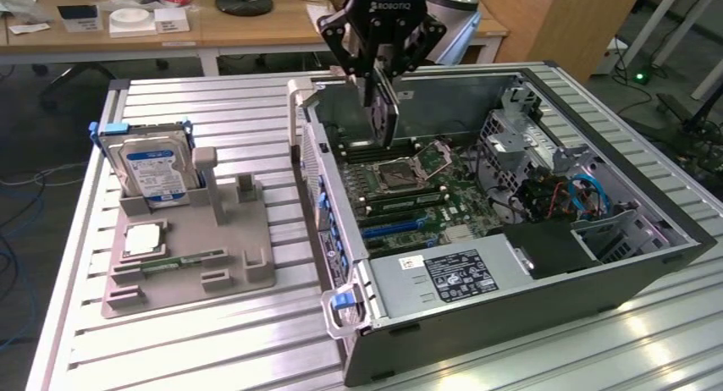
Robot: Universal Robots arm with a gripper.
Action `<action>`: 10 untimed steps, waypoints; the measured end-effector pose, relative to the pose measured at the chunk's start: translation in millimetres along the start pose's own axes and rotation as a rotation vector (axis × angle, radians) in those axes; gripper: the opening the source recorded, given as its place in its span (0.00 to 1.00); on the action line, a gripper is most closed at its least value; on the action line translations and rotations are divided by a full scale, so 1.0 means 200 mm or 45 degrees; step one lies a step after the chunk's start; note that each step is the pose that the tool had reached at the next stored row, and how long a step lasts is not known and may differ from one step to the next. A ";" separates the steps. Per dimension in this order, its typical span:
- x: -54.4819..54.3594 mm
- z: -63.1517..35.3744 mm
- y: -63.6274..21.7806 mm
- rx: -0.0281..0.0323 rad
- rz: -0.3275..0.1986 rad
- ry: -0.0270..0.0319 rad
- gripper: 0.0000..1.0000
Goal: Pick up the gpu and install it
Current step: 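Pick up the gpu and move the gpu toward the slot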
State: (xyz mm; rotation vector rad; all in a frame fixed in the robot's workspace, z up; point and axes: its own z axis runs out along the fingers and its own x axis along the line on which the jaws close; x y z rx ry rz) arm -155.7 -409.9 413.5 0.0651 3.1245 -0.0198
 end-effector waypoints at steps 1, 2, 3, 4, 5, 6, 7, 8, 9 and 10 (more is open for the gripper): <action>0.00 0.000 0.000 0.0015 0.001 0.0002 0.28; 0.00 0.000 0.000 0.0016 0.001 0.0002 0.28; 0.00 0.000 0.000 0.0016 0.001 0.0001 0.28; 0.00 0.000 0.000 0.0017 0.001 0.0001 0.28; 0.00 -0.001 0.000 0.0018 0.001 0.0002 0.28; 0.00 -0.001 0.000 0.0018 0.001 0.0003 0.28; 0.00 0.000 0.000 0.0017 0.001 0.0002 0.28; -0.01 0.000 0.001 0.0018 0.000 0.0002 0.28; -0.02 0.000 0.001 0.0018 0.001 0.0002 0.28; -0.03 0.001 0.001 0.0018 0.001 0.0002 0.28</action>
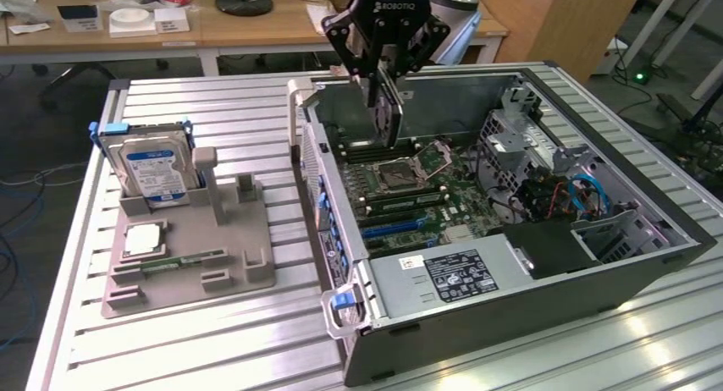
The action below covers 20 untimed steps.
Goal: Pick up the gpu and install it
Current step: 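Pick up the gpu and move the gpu toward the slot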
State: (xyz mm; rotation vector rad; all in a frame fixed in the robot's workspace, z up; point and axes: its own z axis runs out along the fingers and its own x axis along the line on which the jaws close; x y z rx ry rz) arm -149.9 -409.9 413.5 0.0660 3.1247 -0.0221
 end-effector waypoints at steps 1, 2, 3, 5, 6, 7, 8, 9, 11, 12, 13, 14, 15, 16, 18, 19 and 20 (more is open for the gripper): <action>-0.01 0.000 0.001 0.0000 0.000 -0.0001 0.28; -0.03 0.001 0.001 0.0000 0.000 0.0000 0.28; -0.04 0.001 0.002 -0.0001 0.000 -0.0001 0.28; -0.06 0.002 0.003 0.0000 0.000 -0.0001 0.28; -0.07 0.002 0.003 0.0000 0.000 0.0000 0.28; -0.09 0.003 0.004 -0.0001 0.000 -0.0001 0.28; -0.10 0.004 0.004 -0.0001 0.000 -0.0001 0.28; -0.11 0.004 0.005 -0.0002 0.000 -0.0001 0.28; -0.13 0.005 0.006 -0.0001 0.000 -0.0001 0.28; -0.15 0.005 0.006 -0.0001 0.000 -0.0001 0.28; -0.16 0.006 0.007 -0.0001 0.000 -0.0001 0.28; -0.17 0.007 0.007 -0.0002 0.000 -0.0002 0.28; -0.18 0.007 0.008 -0.0002 0.000 -0.0002 0.28; -0.19 0.008 0.008 -0.0002 0.000 -0.0001 0.28; -0.20 0.009 0.009 -0.0001 0.000 -0.0001 0.28; -0.21 0.010 0.009 -0.0001 0.000 -0.0001 0.28; -0.22 0.010 0.010 -0.0001 0.000 -0.0001 0.28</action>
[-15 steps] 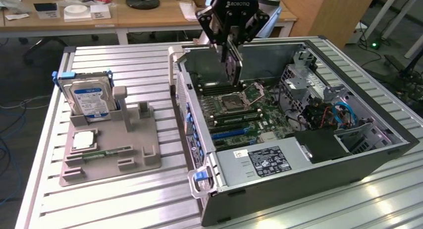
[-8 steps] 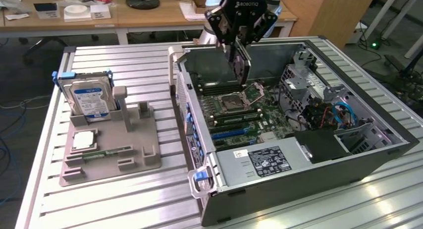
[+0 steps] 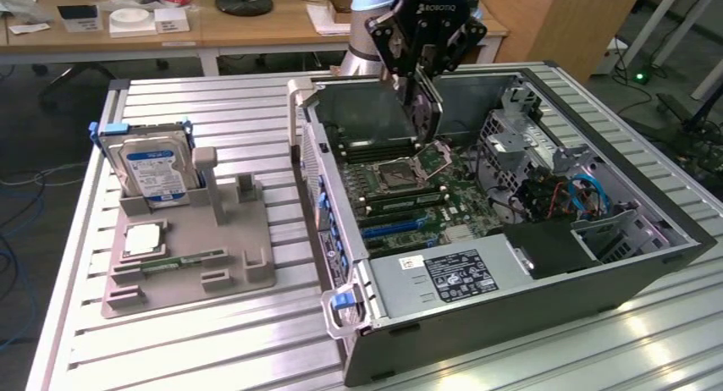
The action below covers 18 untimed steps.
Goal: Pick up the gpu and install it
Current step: 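Pick up the gpu and move the gpu toward the slot, then insert the gpu into the slot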
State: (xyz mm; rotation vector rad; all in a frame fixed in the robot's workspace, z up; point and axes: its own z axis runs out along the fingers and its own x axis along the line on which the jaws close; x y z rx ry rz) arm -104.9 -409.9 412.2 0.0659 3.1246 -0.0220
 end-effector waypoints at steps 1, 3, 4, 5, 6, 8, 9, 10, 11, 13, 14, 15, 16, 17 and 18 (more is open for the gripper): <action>-0.01 0.001 0.001 -0.0001 0.000 0.0000 0.28; -0.04 0.002 0.002 0.0000 0.000 0.0005 0.28; -0.05 0.003 0.002 -0.0002 0.000 0.0001 0.28; -0.06 0.004 0.002 -0.0001 0.000 0.0001 0.28; -0.08 0.004 0.003 0.0000 0.000 0.0001 0.28; -0.11 0.006 0.005 0.0000 0.000 0.0000 0.28; -0.13 0.007 0.006 0.0000 0.000 0.0001 0.28; -0.14 0.008 0.006 -0.0001 0.000 -0.0001 0.28; -0.15 0.009 0.006 -0.0001 0.000 -0.0001 0.28; -0.15 0.010 0.006 -0.0001 0.000 0.0000 0.28; -0.15 0.010 0.007 0.0002 0.000 0.0001 0.28; -0.15 0.010 0.007 0.0001 0.000 0.0001 0.28; -0.15 0.010 0.007 0.0001 0.000 0.0000 0.28; -0.15 0.010 0.007 0.0001 0.000 0.0001 0.28; -0.15 0.010 0.007 0.0001 0.000 0.0000 0.28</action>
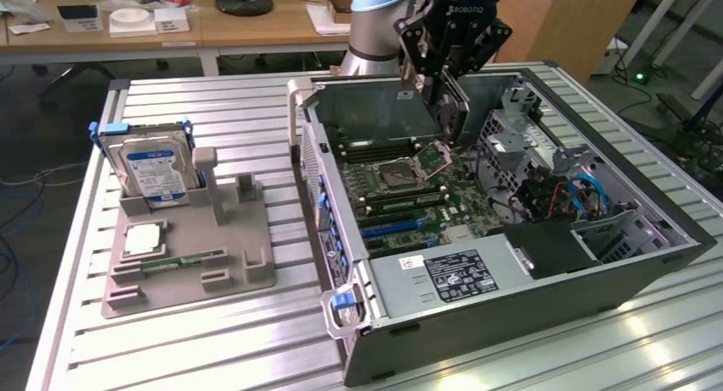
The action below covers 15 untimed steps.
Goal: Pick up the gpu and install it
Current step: 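Insert the gpu into the slot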
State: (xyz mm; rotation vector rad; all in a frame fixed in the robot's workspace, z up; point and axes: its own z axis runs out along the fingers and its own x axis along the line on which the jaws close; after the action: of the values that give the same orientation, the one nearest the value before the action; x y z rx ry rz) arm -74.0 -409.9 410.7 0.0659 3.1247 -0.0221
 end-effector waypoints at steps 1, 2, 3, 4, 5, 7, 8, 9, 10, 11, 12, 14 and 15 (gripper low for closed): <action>0.00 0.000 0.000 0.0000 0.000 0.0000 0.28; 0.00 0.000 0.000 0.0000 0.000 0.0000 0.28; 0.00 0.000 0.000 0.0000 0.000 0.0000 0.28; 0.00 0.000 0.000 0.0000 0.000 0.0000 0.28; 0.00 0.000 0.000 0.0000 0.000 0.0000 0.28; 0.00 0.000 0.000 0.0000 0.000 0.0000 0.28; 0.00 0.000 0.000 0.0000 0.000 0.0000 0.28; 0.00 0.000 0.000 0.0000 -0.001 0.0000 0.28; 0.00 0.000 0.000 -0.0001 -0.003 0.0000 0.28; 0.00 0.000 0.000 -0.0002 -0.007 -0.0001 0.28; 0.00 0.000 0.000 -0.0003 -0.014 -0.0001 0.28; 0.00 0.000 0.000 -0.0006 -0.033 -0.0005 0.28; 0.00 0.000 0.000 -0.0008 -0.045 -0.0006 0.28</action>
State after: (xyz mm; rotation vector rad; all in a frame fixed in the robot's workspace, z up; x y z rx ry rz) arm -74.0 -409.8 410.6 0.0111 3.1251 -0.0216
